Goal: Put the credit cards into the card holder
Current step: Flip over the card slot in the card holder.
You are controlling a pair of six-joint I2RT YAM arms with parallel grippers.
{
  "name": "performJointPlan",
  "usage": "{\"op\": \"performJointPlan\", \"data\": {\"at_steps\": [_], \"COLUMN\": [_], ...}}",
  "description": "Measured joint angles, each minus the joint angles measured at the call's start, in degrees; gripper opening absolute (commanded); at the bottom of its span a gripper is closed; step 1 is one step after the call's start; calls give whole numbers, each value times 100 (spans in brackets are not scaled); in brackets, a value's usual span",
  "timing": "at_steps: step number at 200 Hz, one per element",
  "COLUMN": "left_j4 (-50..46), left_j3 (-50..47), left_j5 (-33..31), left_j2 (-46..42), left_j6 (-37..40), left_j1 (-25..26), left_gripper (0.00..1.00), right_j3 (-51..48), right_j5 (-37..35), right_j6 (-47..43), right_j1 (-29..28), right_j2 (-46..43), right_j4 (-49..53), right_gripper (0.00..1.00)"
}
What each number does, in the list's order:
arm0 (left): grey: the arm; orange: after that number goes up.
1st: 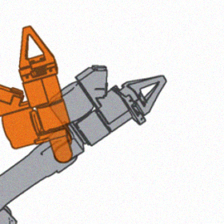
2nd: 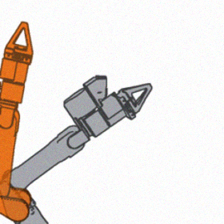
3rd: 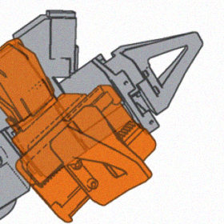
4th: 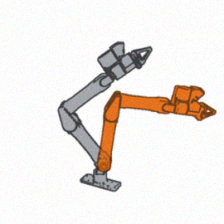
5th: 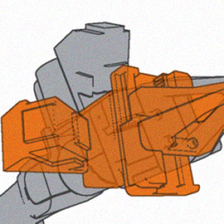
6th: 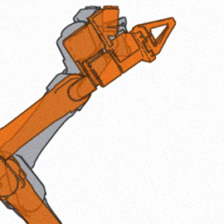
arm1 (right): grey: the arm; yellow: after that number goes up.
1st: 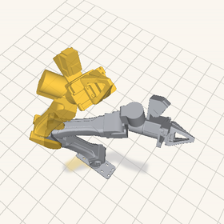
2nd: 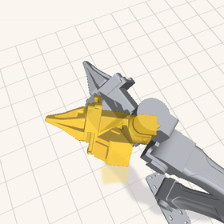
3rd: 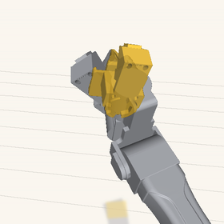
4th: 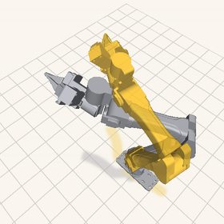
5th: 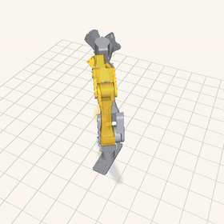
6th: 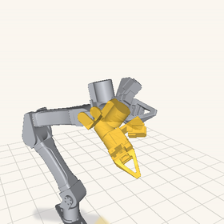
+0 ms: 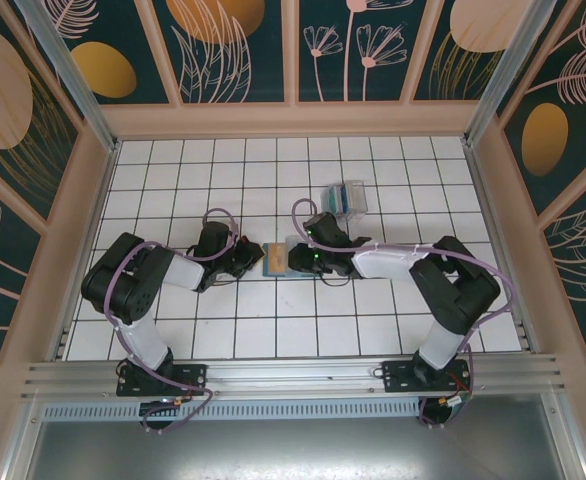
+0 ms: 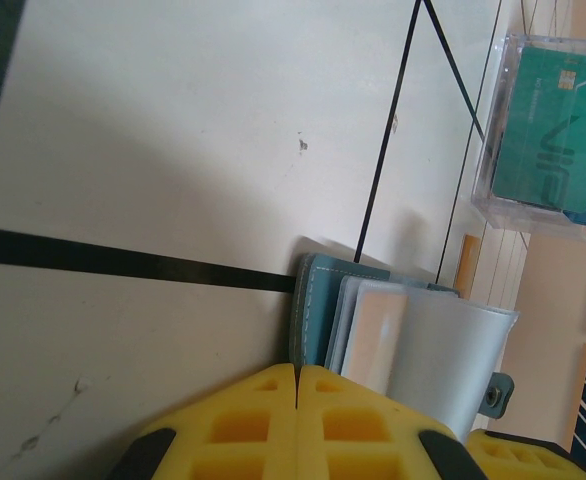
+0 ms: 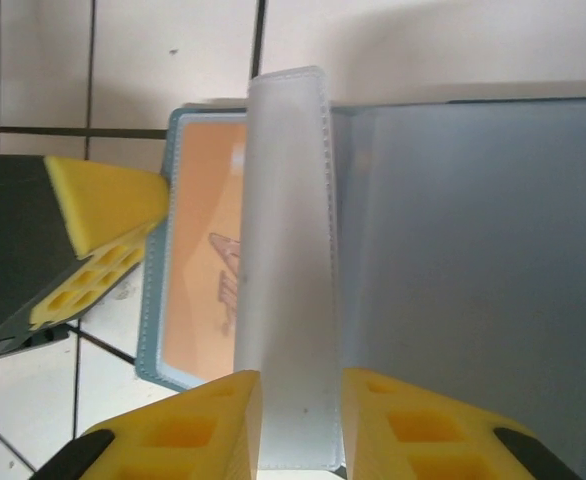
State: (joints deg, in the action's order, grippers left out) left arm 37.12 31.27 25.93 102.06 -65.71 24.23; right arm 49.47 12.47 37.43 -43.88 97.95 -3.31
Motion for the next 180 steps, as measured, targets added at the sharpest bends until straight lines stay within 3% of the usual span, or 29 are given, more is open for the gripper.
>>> {"op": "performJointPlan", "data": {"at_steps": [60,128,157,180], "left_j4": [0,90,262,339], "left_j3": [0,-72,-146,-173], "left_j5": [22,17,20,39], "left_j2": [0,-162,-205,-219], "left_j6": [0,-57,-96,-107], "left_j1": [2,22,22,22], "left_gripper": [0,34,39,41], "right_j3": [-13,-28,-105,-166], "right_j5": [713,1161,1384,1541], "right_j6": [175,326,595,807], "right_j1": [2,24,136,227], "right_j2": [155,367,568,693], "right_j4": [-979,-1729,-1934,-2098], "right_gripper": [32,31,32,39]}}
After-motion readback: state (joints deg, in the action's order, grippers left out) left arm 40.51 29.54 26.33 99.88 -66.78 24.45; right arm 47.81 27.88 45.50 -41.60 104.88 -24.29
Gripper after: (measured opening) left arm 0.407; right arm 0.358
